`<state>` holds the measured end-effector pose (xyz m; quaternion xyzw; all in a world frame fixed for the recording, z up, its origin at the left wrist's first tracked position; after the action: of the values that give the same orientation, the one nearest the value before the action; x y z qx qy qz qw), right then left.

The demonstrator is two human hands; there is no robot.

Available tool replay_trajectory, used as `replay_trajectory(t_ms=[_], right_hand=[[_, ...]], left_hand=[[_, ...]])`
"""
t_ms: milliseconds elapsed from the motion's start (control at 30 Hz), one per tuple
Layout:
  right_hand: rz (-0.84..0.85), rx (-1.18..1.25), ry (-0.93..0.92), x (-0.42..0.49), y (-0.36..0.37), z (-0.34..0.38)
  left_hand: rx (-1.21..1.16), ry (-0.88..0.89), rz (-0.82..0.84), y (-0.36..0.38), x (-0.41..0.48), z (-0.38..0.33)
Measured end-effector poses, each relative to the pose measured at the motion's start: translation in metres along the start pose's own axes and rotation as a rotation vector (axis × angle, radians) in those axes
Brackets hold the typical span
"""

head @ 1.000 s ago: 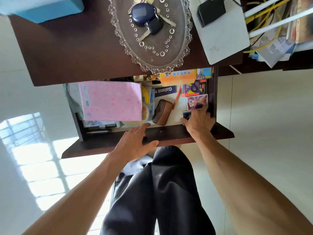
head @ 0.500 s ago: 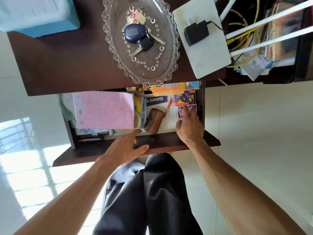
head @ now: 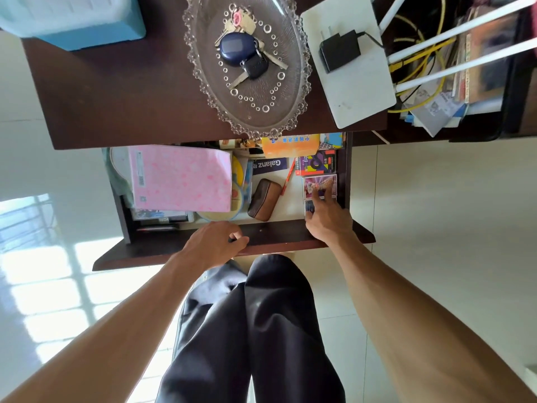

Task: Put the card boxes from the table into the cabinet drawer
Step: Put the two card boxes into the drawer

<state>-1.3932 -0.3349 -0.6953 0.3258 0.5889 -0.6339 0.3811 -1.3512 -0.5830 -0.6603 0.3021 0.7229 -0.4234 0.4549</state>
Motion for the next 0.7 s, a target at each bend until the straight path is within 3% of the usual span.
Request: replay_trajectory(t_ms=[100, 300, 367, 500, 700], right_hand=[[-0.091, 0.166, -0.002, -0.016, -0.009, 0.001], [-0.132, 0.746, 0.053, -0.111, -0.038, 0.029], [-0.118, 0.783, 0.047, -0.162, -0.053, 0.042], [-0.105, 0.773, 0.023, -0.268, -0.089, 0.063], [-0.133, 0.762, -0.01, -0.413, -0.139, 0.073]], left_hand=[[-0.013, -0.037, 0.004, -0.008, -0.019, -0.002], [-0.247, -0.117, -0.008, -0.042, -0.093, 0.003], [-0.276, -0.168, -0.009, -0.052, -0.135, 0.011], [-0.607, -0.264, -0.019, -0.072, -0.24, 0.035], [-0.734, -0.28, -0.029, -0.088, -0.402, 0.059]])
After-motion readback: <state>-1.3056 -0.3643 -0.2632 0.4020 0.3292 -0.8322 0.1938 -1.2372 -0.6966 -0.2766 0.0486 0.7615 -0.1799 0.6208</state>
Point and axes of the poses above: each hand's wrist, its own x-axis towards the middle knuckle, its own y-axis out of the palm, z = x × y, the point moved 9 cm from there along x, towards the middle knuckle, and after that the axes turned 10 degrees about -y, right-handed, at the moved point
